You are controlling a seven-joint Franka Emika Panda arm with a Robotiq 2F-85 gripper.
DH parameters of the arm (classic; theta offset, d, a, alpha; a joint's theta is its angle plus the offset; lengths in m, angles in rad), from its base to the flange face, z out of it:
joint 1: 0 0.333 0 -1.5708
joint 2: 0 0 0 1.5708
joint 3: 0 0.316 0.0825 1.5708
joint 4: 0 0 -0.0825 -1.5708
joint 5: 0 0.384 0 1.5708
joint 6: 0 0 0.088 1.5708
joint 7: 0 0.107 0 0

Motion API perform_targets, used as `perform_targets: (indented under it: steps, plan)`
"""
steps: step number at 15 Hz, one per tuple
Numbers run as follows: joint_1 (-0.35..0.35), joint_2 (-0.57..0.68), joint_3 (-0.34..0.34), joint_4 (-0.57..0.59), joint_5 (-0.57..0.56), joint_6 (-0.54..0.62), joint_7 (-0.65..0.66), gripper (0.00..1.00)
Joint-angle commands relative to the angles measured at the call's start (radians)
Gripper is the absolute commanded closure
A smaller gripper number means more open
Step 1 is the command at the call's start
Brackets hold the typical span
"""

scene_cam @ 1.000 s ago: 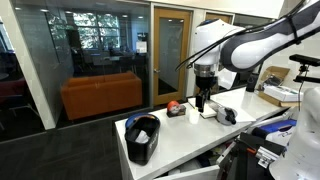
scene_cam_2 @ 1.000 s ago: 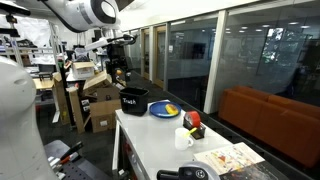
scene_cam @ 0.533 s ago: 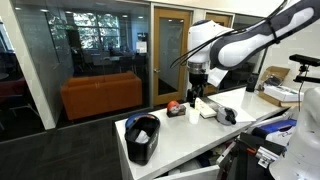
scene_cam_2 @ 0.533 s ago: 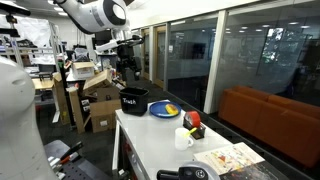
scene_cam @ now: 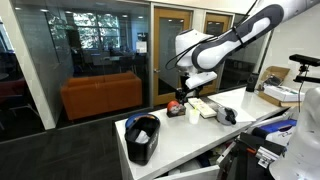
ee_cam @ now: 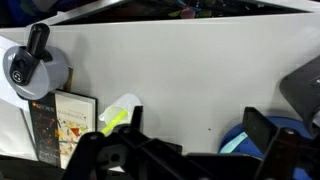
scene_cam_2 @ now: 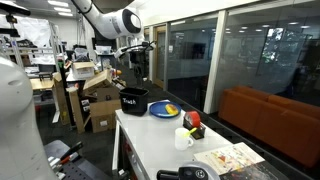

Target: Take the pen out of the cup and put it on the counter

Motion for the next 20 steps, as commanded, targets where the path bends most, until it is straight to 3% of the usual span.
perform_targets:
  steps: [1, 8, 20]
  plan:
    - [0.005, 0.076, -0.037, 0.056, -0.029, -0.027, 0.138, 0.00]
    - [0.004, 0.192, -0.143, 0.100, -0.039, 0.013, 0.259, 0.00]
    - [0.000, 0.406, -0.297, 0.316, -0.091, 0.066, 0.297, 0.00]
